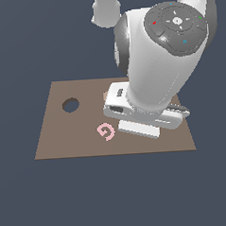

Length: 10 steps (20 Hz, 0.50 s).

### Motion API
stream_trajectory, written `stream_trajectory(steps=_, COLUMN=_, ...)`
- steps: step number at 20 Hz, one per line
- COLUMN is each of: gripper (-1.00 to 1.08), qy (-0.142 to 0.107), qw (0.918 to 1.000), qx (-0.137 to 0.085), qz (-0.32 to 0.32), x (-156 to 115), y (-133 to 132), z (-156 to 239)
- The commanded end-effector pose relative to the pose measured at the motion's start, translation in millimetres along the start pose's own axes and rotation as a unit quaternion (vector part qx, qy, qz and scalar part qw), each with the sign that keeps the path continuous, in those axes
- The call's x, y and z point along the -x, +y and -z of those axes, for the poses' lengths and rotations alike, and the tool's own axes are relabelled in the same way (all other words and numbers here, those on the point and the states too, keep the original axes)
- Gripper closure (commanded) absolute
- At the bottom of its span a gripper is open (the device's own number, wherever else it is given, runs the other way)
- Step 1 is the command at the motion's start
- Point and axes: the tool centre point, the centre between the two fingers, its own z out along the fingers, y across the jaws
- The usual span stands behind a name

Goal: Insert a designated object into the corresponding slot on a board.

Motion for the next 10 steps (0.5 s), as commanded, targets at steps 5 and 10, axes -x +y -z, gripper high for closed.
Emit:
stream_trajectory(steps=5, gripper=1.08, qy=0.0, qw=1.0, qx=0.0, qz=0.002, x=-0.5, y=0.8, z=-7.4)
stream_trajectory(steps=10, gripper=-0.92, qy=0.001, qw=1.0, qx=0.0, qz=0.002, x=-0.7, y=1.2, z=-9.5)
